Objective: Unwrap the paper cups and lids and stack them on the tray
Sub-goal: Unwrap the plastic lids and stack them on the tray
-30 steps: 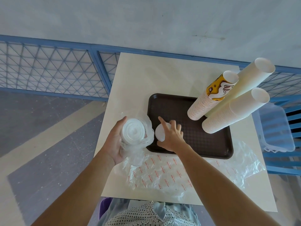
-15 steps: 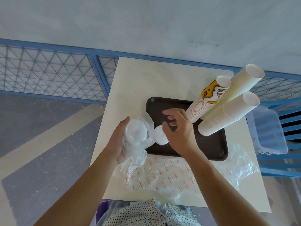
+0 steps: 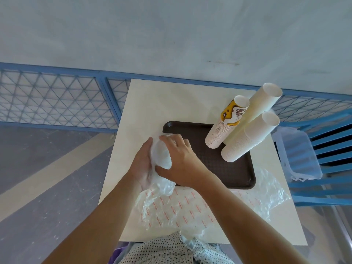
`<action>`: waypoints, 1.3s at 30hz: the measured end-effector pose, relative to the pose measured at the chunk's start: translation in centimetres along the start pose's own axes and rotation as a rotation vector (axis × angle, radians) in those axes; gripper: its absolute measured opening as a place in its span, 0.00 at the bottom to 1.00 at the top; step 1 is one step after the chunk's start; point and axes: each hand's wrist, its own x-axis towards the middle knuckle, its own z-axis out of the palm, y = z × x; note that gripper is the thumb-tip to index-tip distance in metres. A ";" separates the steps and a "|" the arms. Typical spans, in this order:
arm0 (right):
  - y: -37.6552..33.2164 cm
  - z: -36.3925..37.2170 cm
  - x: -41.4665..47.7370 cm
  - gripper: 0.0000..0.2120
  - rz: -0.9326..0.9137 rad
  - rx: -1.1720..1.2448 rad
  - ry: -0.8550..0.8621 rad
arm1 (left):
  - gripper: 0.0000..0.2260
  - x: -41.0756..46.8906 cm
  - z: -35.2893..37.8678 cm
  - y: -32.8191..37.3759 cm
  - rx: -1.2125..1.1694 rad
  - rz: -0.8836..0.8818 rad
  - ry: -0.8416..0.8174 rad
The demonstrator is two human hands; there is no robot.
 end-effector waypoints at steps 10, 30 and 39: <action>0.3 -0.4 -0.2 0.43 -0.013 0.104 0.066 | 0.23 -0.9 1.1 0.4 0.008 0.051 -0.031; 0.6 -0.6 -0.9 0.41 0.050 0.243 0.128 | 0.22 -1.5 1.1 0.5 0.017 0.058 -0.070; 0.4 -0.7 -0.8 0.41 0.077 0.265 0.205 | 0.24 -1.5 1.1 0.9 -0.052 0.022 -0.116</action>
